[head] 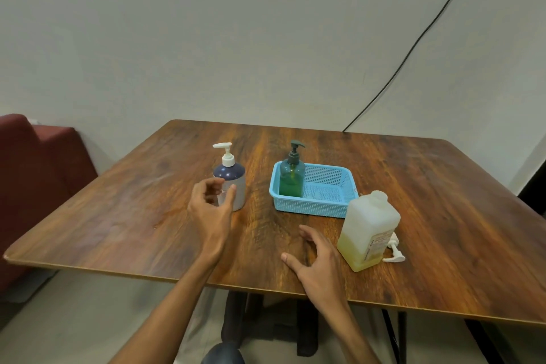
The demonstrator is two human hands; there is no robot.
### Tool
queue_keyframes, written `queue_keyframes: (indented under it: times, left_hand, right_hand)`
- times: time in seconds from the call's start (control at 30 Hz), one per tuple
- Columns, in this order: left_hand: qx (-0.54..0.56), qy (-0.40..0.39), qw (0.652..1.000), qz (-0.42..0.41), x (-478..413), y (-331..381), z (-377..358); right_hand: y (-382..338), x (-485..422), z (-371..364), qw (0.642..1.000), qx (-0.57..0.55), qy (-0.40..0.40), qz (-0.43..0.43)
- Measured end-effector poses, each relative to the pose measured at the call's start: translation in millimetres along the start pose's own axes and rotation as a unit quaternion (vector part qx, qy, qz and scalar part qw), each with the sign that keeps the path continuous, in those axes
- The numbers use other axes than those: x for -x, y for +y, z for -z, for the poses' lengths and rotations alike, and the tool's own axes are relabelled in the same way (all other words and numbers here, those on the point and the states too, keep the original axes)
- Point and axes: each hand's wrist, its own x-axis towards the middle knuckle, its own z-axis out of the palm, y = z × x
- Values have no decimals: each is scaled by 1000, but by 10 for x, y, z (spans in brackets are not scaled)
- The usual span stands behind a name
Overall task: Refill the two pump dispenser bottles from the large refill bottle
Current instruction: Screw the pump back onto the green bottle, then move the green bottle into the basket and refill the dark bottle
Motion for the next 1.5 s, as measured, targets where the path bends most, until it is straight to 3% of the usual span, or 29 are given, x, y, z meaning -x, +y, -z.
queue_keyframes:
  times: [0.23, 0.43, 0.63, 1.2, 1.5]
  left_hand:
    - [-60, -73, 994, 59, -236, -276, -106]
    - [-34, -123, 989, 80, -373, -304, -210]
    - [-4, -123, 991, 48, -250, -99, -143]
    - [60, -299, 951, 47, 630, 349, -329]
    - [68, -333, 939, 45, 677, 365, -320]
  right_hand:
    - [17, 2, 11, 1000, -13, 4, 6]
    - [20, -12, 20, 1000, -17, 2, 12]
    - [-14, -20, 35, 1000, -19, 4, 19]
    - [-101, 50, 101, 992, -122, 23, 32]
    - [-67, -21, 38, 992, -121, 18, 37]
